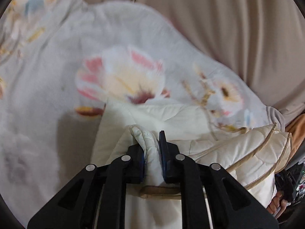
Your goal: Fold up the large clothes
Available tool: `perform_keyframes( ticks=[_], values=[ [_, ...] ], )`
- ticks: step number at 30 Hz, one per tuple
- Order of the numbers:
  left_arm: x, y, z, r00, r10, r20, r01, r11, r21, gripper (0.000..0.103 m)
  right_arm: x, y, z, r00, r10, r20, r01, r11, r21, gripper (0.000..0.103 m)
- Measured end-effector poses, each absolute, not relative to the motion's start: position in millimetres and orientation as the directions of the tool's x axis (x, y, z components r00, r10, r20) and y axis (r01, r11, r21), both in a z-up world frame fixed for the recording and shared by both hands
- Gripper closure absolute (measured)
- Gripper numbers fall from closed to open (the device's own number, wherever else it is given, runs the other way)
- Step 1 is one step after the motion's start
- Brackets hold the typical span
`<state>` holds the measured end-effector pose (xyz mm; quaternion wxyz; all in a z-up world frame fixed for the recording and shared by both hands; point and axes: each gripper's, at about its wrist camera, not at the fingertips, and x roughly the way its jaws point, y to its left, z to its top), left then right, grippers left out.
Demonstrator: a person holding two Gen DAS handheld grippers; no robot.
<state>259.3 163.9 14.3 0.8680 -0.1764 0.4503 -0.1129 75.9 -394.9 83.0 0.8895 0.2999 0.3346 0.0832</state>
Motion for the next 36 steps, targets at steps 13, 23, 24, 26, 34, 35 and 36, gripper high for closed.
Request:
perform_keyframes(
  ticks=[13, 23, 24, 26, 34, 35, 36],
  values=[
    [169, 239, 65, 0.725, -0.457, -0.515, 0.101, 0.811, -0.576, 0.008, -39, -423, 113, 0.846, 0.314, -0.430, 0.005, 0.803, 0.596, 0.041],
    [123, 224, -13, 0.593, -0.360, -0.720, 0.042, 0.907, -0.419, 0.016, -84, -376, 52, 0.728, 0.317, -0.608, 0.074, 0.845, 0.530, 0.044],
    [119, 221, -10, 0.610, -0.348, -0.712, 0.045, 0.912, -0.407, 0.027, -81, -372, 56, 0.729, 0.296, -0.618, 0.076, 0.862, 0.502, 0.064],
    [114, 219, 2, 0.633, -0.343, -0.694, 0.060, 0.915, -0.399, 0.058, -77, -372, 66, 0.740, 0.288, -0.608, 0.070, 0.866, 0.495, 0.086],
    [68, 215, 28, 0.615, -0.433, -0.660, 0.170, 0.889, -0.425, 0.083, -124, -389, 103, 0.821, 0.220, -0.527, 0.083, 0.867, 0.491, 0.096],
    [64, 214, 18, 0.590, -0.423, -0.688, 0.157, 0.896, -0.416, 0.082, -129, -394, 89, 0.799, 0.214, -0.561, 0.118, 0.860, 0.496, 0.096],
    [61, 216, 3, 0.564, -0.422, -0.709, 0.138, 0.895, -0.423, 0.082, -130, -396, 75, 0.774, 0.208, -0.598, 0.148, 0.859, 0.490, 0.096]
  ],
)
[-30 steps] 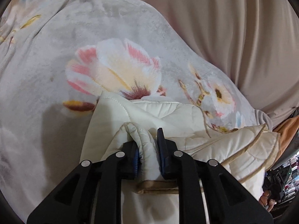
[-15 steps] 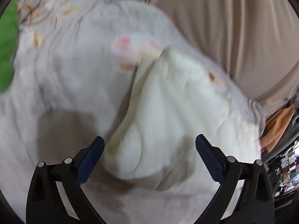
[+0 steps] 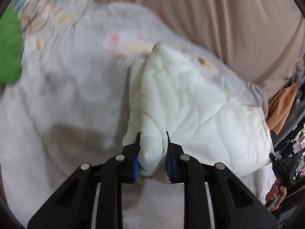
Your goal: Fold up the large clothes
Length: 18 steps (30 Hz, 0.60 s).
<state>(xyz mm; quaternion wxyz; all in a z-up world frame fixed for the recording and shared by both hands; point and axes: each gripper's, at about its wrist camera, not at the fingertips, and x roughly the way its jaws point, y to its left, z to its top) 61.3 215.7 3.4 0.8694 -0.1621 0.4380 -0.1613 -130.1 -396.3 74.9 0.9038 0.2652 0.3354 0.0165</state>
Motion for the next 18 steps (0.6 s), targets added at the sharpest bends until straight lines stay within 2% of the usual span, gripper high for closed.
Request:
perform_keyframes(
  ticks=[2, 3, 5, 8, 9, 10, 12, 14, 16, 18],
  values=[
    [56, 223, -14, 0.561, -0.452, -0.694, 0.121, 0.874, -0.471, 0.079, -130, -395, 43, 0.714, 0.210, -0.668, 0.184, 0.864, 0.469, 0.093],
    [53, 227, -15, 0.569, -0.463, -0.680, 0.114, 0.863, -0.493, 0.076, -132, -396, 38, 0.708, 0.219, -0.672, 0.183, 0.862, 0.473, 0.092],
    [50, 234, -5, 0.576, -0.459, -0.676, 0.083, 0.856, -0.510, 0.070, -135, -398, 46, 0.716, 0.222, -0.662, 0.173, 0.862, 0.476, 0.082],
    [45, 245, 25, 0.626, -0.439, -0.644, 0.064, 0.852, -0.519, 0.066, -136, -401, 77, 0.750, 0.189, -0.634, 0.158, 0.880, 0.449, 0.074],
    [46, 248, 38, 0.649, -0.443, -0.618, 0.080, 0.848, -0.524, 0.053, -133, -401, 91, 0.770, 0.187, -0.610, 0.136, 0.886, 0.444, 0.067],
    [49, 250, 53, 0.678, -0.442, -0.588, 0.093, 0.844, -0.527, 0.046, -129, -400, 102, 0.788, 0.192, -0.585, 0.113, 0.889, 0.444, 0.060],
    [58, 249, 75, 0.730, -0.423, -0.537, 0.104, 0.845, -0.524, 0.023, -111, -396, 125, 0.817, 0.205, -0.539, 0.064, 0.896, 0.439, 0.051],
    [84, 237, 91, 0.748, -0.413, -0.519, 0.139, 0.863, -0.486, 0.013, -81, -387, 143, 0.832, 0.215, -0.512, 0.013, 0.914, 0.406, 0.041],
    [120, 222, 91, 0.741, -0.392, -0.545, 0.134, 0.882, -0.452, 0.010, -48, -379, 150, 0.835, 0.210, -0.508, -0.008, 0.929, 0.371, 0.034],
    [156, 213, 79, 0.692, -0.429, -0.580, 0.136, 0.867, -0.479, 0.009, -13, -374, 147, 0.821, 0.193, -0.537, 0.007, 0.938, 0.347, 0.033]
  ],
)
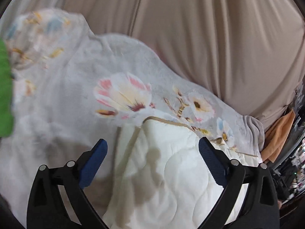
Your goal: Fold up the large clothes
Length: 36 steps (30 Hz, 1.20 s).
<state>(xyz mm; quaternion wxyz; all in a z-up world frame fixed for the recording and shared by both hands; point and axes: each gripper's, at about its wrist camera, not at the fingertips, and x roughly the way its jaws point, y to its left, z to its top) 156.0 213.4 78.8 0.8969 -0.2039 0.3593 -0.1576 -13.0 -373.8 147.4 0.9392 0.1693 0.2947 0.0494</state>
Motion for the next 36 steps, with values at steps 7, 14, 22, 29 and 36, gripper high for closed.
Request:
perform_keyframes(
  ticks=[7, 14, 22, 29, 36],
  values=[
    [220, 197, 26, 0.564, -0.494, -0.662, 0.063, 0.825, -0.562, 0.061, 60, -373, 99, 0.712, 0.143, -0.688, 0.128, 0.936, 0.327, 0.092],
    [209, 191, 52, 0.696, -0.425, -0.579, 0.125, 0.866, -0.485, 0.093, 35, -365, 160, 0.877, 0.152, -0.455, 0.020, 0.936, 0.351, 0.095],
    [231, 176, -7, 0.619, -0.339, -0.708, 0.062, 0.920, -0.386, 0.090, 88, -369, 63, 0.653, 0.027, -0.757, 0.194, 0.960, 0.201, 0.094],
    [217, 189, 7, 0.673, -0.314, -0.670, 0.028, 0.916, -0.401, 0.077, 75, -389, 74, 0.679, 0.060, -0.732, 0.248, 0.919, 0.306, 0.074],
    [145, 183, 104, 0.832, -0.224, -0.508, 0.093, 0.958, -0.271, 0.053, 16, -350, 150, 0.823, 0.083, -0.562, 0.121, 0.941, 0.316, 0.069]
  ],
)
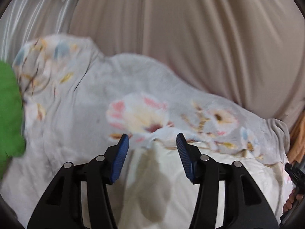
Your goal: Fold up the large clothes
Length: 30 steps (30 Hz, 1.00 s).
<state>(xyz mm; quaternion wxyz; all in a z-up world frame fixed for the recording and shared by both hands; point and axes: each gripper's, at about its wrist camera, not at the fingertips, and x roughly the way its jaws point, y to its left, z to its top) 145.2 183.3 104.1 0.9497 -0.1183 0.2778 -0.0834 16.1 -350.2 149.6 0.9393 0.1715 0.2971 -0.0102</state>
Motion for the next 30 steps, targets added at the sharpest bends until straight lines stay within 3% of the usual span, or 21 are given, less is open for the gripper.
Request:
perform_keyframes(
  ticks=[3, 5, 6, 7, 10, 14, 17, 24, 28, 30],
  values=[
    [125, 130, 124, 0.802, -0.353, -0.481, 0.274, 0.934, -0.229, 0.053, 17, -266, 154, 0.780, 0.246, -0.575, -0.119, 0.961, 0.250, 0.073],
    [122, 89, 115, 0.740, -0.423, -0.523, 0.370, 0.905, -0.209, 0.053, 19, -203, 138, 0.692, 0.366, -0.622, -0.292, 0.930, 0.222, 0.077],
    [122, 74, 105, 0.710, -0.443, -0.548, 0.397, 0.894, -0.209, 0.053, 19, -180, 127, 0.652, 0.394, -0.648, -0.346, 0.915, 0.208, 0.084],
    [123, 57, 89, 0.671, -0.452, -0.588, 0.418, 0.885, -0.205, 0.053, 17, -159, 115, 0.617, 0.400, -0.677, -0.385, 0.904, 0.184, 0.089],
    [130, 39, 43, 0.608, -0.414, -0.678, 0.409, 0.895, -0.180, 0.053, 9, -138, 89, 0.611, 0.330, -0.719, -0.412, 0.909, 0.067, 0.090],
    [131, 72, 27, 0.650, -0.370, -0.664, 0.375, 0.916, -0.144, 0.054, 9, -207, 82, 0.635, 0.263, -0.726, -0.282, 0.954, 0.098, 0.103],
    [134, 106, 25, 0.692, -0.287, -0.663, 0.298, 0.949, -0.100, 0.054, 1, -289, 75, 0.660, 0.203, -0.723, -0.112, 0.979, 0.173, 0.103],
    [144, 171, 16, 0.691, -0.236, -0.683, 0.173, 0.972, -0.160, 0.058, -24, -400, 62, 0.686, 0.083, -0.722, 0.183, 0.942, 0.282, 0.103],
    [147, 165, 49, 0.723, -0.221, -0.654, 0.120, 0.973, -0.196, 0.058, -13, -385, 91, 0.710, -0.036, -0.704, 0.220, 0.960, 0.173, 0.099],
    [156, 154, 71, 0.752, -0.242, -0.613, 0.145, 0.968, -0.204, 0.050, 2, -367, 107, 0.737, -0.031, -0.676, 0.178, 0.973, 0.149, 0.093]
  ],
)
